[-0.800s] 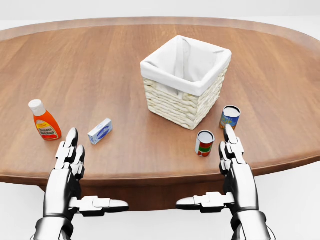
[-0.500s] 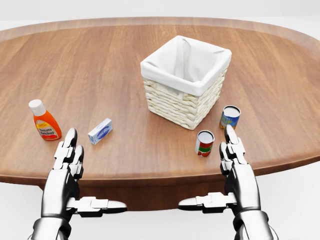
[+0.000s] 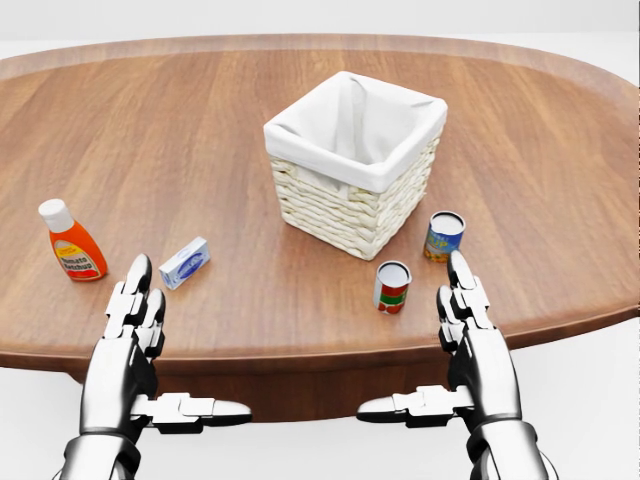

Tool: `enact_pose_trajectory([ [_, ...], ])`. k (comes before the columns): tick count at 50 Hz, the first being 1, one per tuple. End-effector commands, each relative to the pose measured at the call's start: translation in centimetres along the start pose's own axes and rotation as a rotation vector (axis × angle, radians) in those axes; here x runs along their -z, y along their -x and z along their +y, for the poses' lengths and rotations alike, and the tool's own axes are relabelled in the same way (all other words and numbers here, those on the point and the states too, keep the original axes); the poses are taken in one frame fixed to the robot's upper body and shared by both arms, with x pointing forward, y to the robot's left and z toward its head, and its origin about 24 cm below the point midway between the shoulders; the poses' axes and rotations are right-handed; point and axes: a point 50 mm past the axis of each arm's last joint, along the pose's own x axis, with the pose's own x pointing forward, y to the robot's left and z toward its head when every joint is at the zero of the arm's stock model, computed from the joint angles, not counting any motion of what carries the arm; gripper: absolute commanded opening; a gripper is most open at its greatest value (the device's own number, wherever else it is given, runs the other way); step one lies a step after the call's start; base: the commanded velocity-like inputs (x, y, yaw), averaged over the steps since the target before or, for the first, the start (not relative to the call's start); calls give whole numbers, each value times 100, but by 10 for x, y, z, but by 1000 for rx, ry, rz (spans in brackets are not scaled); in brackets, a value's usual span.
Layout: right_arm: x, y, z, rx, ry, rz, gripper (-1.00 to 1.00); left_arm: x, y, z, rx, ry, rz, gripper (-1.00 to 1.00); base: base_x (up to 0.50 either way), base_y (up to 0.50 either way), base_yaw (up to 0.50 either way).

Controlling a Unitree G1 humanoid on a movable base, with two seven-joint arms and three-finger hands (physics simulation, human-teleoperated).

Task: Pick up the alphabet soup and the cream cheese box, and put them in the basket.

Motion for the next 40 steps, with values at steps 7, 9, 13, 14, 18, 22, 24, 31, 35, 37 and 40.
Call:
enact_pose_trajectory([
  [7, -1, 0, 1, -4, -2, 1, 100, 1, 0, 0, 1, 0, 4, 100, 0, -20, 0],
  [9, 1, 0, 0, -2, 1, 2, 100, 1, 0, 0, 2, -2, 3, 100, 0, -20, 0],
  [13, 1, -1, 0, -1, 0, 1, 100, 1, -1, 0, 1, 1, -1, 100, 0, -20, 0],
  [14, 1, -1, 0, -1, 0, 1, 100, 0, -1, 0, 1, 1, -1, 100, 0, -20, 0],
  [18, -1, 0, 0, 0, 0, 0, 100, 0, -1, 0, 1, 0, 0, 100, 0, -20, 0],
  [22, 0, -1, 0, 1, 1, -1, 100, 0, -1, 0, -2, -2, 0, 100, 0, -18, 0],
  [24, -1, -1, 0, 0, -1, -4, 100, 1, -1, 0, -1, 0, 0, 100, 0, -2, 0],
  [31, -5, -4, -12, 134, 23, -39, 100, 1, -2, 1, 1, -1, 1, 100, 0, 0, 0],
  [35, -12, -4, -25, 238, -18, -74, 100, 1, -1, -1, 8, -11, 0, 100, 0, 0, 0],
  [37, -14, -4, -30, 280, -30, -89, 100, 1, -1, 0, 6, -7, 1, 100, 0, 0, 0],
  [40, -19, -2, -39, 369, -51, -101, 100, 1, -1, 0, 4, -6, 2, 100, 0, 0, 0],
])
